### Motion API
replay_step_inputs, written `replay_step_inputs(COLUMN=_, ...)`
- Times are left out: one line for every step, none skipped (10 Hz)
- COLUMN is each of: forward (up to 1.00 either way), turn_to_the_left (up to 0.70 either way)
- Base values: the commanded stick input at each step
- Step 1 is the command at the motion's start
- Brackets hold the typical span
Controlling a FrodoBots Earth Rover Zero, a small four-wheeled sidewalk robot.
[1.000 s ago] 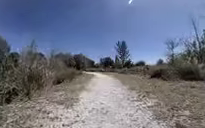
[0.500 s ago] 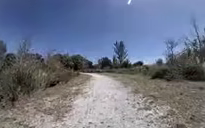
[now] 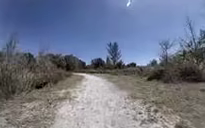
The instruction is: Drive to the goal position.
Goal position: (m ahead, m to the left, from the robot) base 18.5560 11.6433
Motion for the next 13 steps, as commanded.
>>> replay_step_inputs(forward=0.70, turn_to_the_left=0.00)
replay_step_inputs(forward=0.70, turn_to_the_left=0.00)
replay_step_inputs(forward=0.70, turn_to_the_left=0.00)
replay_step_inputs(forward=0.70, turn_to_the_left=0.00)
replay_step_inputs(forward=0.70, turn_to_the_left=0.00)
replay_step_inputs(forward=0.70, turn_to_the_left=0.00)
replay_step_inputs(forward=0.70, turn_to_the_left=0.00)
replay_step_inputs(forward=0.70, turn_to_the_left=0.00)
replay_step_inputs(forward=0.70, turn_to_the_left=0.00)
replay_step_inputs(forward=0.70, turn_to_the_left=0.00)
replay_step_inputs(forward=0.70, turn_to_the_left=0.00)
replay_step_inputs(forward=0.70, turn_to_the_left=0.00)
replay_step_inputs(forward=0.70, turn_to_the_left=0.00)
